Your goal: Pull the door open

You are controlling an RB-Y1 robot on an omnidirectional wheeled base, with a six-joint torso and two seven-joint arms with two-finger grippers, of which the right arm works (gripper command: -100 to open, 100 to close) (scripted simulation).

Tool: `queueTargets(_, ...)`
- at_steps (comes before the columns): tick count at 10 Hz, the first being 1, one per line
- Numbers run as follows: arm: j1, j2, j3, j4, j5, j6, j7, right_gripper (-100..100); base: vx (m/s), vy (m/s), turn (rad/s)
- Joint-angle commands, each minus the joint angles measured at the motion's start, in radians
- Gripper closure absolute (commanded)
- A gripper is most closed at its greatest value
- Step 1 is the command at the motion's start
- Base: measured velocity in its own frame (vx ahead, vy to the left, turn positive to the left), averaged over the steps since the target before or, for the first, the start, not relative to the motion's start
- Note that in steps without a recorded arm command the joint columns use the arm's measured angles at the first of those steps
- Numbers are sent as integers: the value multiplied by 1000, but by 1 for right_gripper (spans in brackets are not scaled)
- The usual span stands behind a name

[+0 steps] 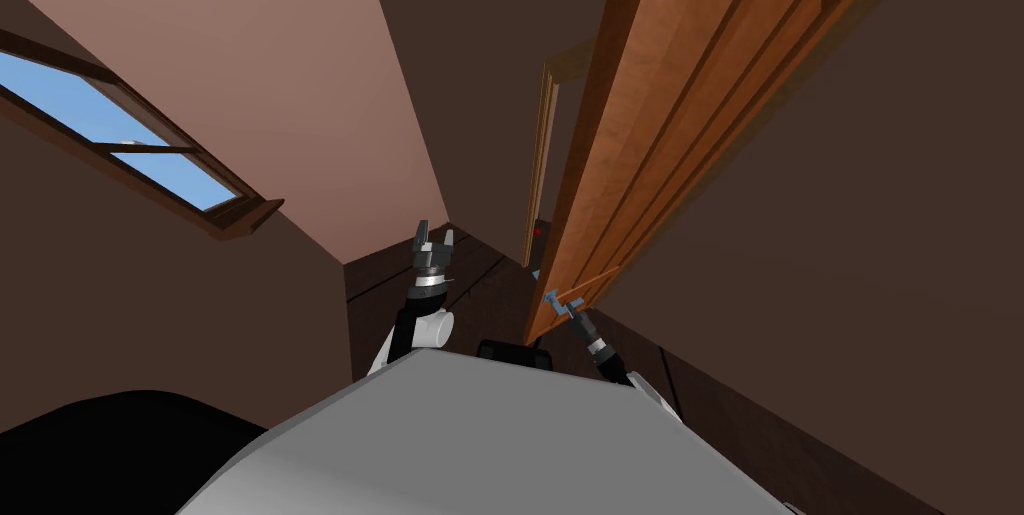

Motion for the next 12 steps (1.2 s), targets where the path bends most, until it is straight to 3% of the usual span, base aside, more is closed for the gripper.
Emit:
queueTargets(1,-6,-6,-28,26,15,0,-4,100,6,-11,-31)
queueTargets(9,13,-13,-135,17,133,-16,-37,100,2,4,-10)
queueTargets(11,13,-13,-135,17,133,-16,-37,100,0,0,0)
queueTargets(12,17,-15,-155,12,157,-25,-43,100,2,-9,23)
